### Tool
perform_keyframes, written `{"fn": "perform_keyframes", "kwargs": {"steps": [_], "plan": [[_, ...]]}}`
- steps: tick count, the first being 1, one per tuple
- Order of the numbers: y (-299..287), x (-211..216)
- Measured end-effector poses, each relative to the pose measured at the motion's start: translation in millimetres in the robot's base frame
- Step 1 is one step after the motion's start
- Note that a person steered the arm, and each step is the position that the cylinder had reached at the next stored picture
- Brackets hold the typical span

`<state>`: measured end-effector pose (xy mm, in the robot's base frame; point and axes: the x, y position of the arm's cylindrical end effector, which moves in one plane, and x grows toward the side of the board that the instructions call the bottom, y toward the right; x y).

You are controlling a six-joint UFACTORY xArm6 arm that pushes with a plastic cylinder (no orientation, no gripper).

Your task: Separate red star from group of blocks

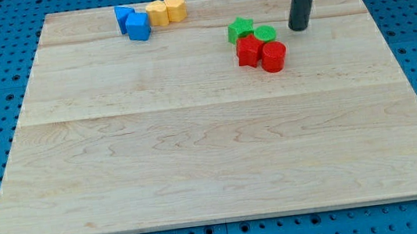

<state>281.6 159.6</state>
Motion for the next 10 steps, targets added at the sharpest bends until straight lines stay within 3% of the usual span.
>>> {"fn": "perform_keyframes", "kwargs": {"steps": [1, 2, 3, 6, 10], "plan": [[-32.3, -63.2], [-108.5, -69.4], [-132.6, -21.1], [-80.8, 4.0], [-110.7, -23.3]]}}
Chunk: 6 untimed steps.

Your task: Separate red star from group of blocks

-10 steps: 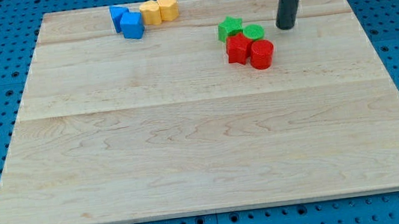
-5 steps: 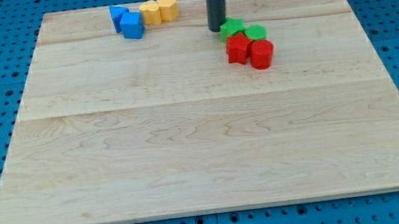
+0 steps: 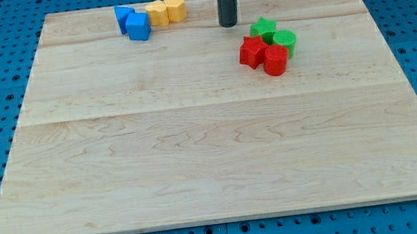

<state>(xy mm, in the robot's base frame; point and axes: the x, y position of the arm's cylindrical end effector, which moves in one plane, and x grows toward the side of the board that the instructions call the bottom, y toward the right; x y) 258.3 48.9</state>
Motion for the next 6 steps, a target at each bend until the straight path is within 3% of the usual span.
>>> {"fn": "perform_keyframes", "kwargs": {"steps": [1, 2, 3, 6], "plan": [[-18.8, -52.1], [-44.2, -64.9], [-99.2, -65.8], [-166.4, -57.7]]}}
